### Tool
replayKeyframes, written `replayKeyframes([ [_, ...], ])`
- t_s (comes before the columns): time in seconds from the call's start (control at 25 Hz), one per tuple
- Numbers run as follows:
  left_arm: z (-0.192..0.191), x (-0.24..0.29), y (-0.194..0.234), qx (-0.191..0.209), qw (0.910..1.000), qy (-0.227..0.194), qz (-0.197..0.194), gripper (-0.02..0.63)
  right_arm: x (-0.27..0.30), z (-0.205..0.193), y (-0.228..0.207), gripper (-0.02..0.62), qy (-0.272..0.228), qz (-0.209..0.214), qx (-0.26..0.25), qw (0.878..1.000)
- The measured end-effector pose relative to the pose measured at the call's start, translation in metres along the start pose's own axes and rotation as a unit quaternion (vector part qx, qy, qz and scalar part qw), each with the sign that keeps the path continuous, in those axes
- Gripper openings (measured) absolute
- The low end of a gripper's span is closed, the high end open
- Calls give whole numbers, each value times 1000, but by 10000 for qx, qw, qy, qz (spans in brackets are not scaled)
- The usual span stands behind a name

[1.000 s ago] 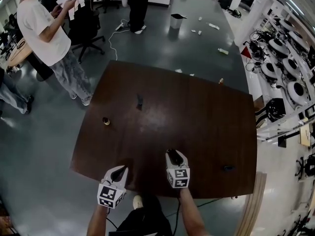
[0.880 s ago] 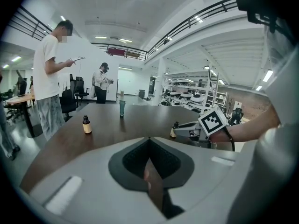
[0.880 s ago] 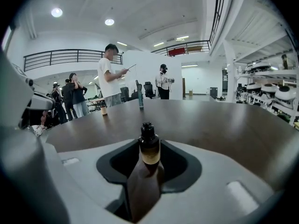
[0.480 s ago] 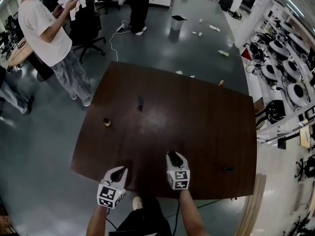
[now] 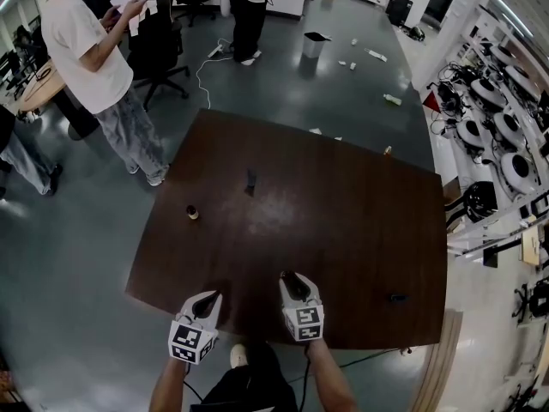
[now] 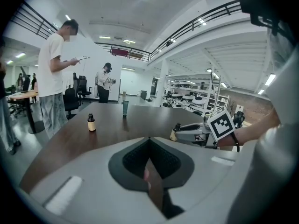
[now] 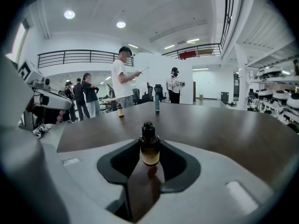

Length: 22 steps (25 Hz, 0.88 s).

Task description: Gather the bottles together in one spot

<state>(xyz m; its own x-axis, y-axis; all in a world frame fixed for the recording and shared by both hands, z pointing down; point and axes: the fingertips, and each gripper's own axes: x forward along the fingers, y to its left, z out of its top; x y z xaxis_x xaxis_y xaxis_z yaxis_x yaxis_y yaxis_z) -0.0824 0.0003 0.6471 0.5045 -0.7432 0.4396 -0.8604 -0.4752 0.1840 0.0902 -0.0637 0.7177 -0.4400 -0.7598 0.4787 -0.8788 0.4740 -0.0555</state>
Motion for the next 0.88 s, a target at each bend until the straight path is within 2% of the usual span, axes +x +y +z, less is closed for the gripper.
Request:
replayKeyframes([
  [0.48, -9, -17, 11, -93, 9998, -56, 181, 2, 13, -3, 61, 132, 60, 658, -164, 9977],
  [0.88, -12, -14, 9, -134, 9997, -72, 199, 2, 14, -15, 62, 132, 180, 733, -236, 9969],
])
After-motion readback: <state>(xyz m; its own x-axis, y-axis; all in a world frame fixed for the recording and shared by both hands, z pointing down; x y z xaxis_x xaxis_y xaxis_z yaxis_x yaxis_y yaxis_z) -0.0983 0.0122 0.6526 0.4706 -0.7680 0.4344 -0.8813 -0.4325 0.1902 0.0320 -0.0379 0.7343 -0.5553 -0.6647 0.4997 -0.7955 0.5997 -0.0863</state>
